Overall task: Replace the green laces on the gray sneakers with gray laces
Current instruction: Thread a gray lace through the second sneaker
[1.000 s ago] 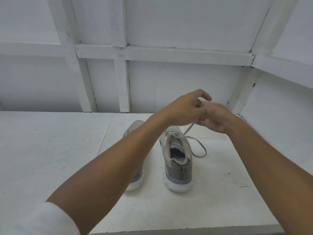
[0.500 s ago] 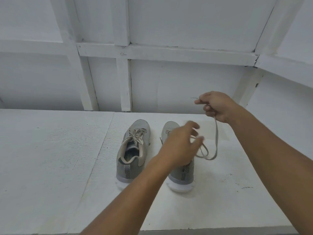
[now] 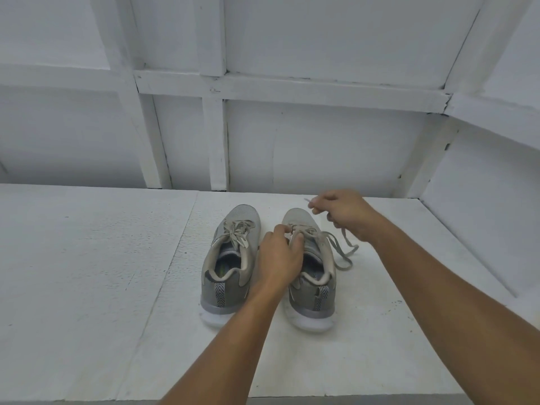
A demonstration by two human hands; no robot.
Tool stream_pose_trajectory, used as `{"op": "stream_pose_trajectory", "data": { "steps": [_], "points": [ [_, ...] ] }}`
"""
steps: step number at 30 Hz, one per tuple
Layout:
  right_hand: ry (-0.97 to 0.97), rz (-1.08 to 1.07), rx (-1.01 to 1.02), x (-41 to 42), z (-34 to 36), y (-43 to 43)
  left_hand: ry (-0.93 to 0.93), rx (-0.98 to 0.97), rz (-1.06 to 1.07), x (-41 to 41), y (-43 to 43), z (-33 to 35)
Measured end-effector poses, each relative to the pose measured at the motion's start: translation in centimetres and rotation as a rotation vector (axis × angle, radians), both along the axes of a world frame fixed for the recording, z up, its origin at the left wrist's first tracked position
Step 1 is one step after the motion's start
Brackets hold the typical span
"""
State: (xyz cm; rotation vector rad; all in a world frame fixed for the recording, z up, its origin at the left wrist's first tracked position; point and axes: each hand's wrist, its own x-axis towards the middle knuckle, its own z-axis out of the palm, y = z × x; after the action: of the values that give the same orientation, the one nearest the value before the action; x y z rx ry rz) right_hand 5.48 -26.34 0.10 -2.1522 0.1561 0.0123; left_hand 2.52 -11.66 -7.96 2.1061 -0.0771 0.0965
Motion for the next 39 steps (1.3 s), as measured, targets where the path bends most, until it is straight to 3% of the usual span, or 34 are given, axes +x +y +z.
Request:
{"op": "stream_pose_trajectory", "data": {
  "steps": [6,12,18,39],
  "points": [
    [-0.05,0.089,-0.186,-0.5,-2.7,1.6,-0.032,-0.134,0.052,0.1,0.0,-1.0],
    [-0.094,0.137,-0.351,-0.9,-3.4,2.3,0.159,-0.503,0.189,-0.5,-0.4,-0.7],
    [-0.103,0.123,-0.418,-0.9,-3.8,2.5,0.247,-0.642,0.216,0.0,-0.5,-1.3],
    [-0.104,0.166,-0.591,-1.0,-4.0,3.6,0.284,-0.631,0.27,-0.1,-0.6,-1.1]
  ]
}}
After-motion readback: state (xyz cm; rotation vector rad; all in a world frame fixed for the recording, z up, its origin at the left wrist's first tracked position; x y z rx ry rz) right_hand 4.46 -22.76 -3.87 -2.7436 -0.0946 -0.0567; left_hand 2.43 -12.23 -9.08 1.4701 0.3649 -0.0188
